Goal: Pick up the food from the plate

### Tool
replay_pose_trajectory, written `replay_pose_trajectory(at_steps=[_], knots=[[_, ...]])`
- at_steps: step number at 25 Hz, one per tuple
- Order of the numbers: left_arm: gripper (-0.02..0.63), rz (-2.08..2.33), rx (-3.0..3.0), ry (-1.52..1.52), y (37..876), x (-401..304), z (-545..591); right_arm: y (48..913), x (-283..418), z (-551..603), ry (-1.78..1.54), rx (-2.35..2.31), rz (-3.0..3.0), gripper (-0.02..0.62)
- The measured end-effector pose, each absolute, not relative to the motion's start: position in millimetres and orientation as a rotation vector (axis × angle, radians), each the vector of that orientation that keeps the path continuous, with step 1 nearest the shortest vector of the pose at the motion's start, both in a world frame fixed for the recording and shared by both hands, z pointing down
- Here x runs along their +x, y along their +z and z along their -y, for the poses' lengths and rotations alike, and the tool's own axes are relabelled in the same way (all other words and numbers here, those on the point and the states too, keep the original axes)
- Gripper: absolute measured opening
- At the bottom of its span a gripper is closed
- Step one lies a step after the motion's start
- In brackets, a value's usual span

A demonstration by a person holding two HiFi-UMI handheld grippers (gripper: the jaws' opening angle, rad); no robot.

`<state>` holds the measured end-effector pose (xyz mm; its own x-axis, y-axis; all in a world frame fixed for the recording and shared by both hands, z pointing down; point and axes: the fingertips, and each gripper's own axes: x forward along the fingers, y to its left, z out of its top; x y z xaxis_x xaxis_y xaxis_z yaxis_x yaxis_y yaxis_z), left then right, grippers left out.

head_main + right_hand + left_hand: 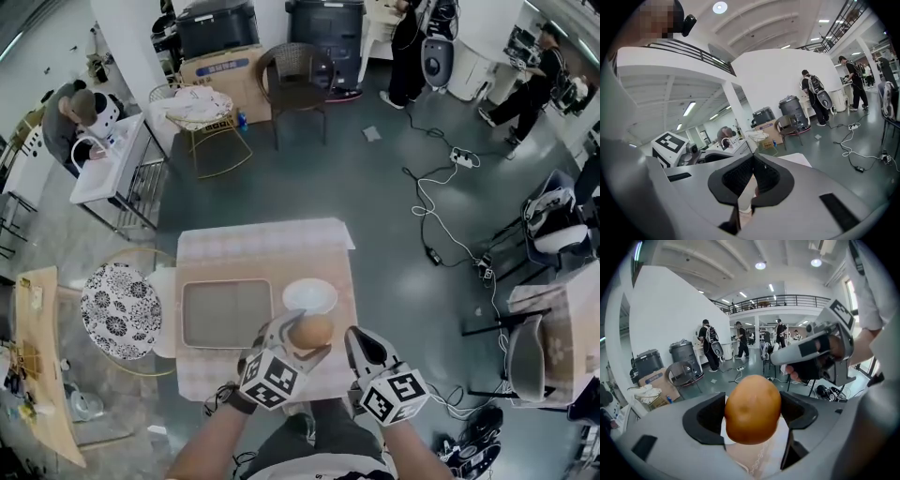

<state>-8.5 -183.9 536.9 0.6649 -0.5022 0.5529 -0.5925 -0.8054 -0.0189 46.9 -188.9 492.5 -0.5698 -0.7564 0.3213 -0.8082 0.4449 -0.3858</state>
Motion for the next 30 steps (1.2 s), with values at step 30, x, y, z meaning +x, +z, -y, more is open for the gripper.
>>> replay_pose_trajectory(at_steps=[30], knots=[[0.367, 1.169, 2.640, 0.221, 364, -56, 65, 378, 9, 110, 0.510, 1.348, 2.752, 0.015]])
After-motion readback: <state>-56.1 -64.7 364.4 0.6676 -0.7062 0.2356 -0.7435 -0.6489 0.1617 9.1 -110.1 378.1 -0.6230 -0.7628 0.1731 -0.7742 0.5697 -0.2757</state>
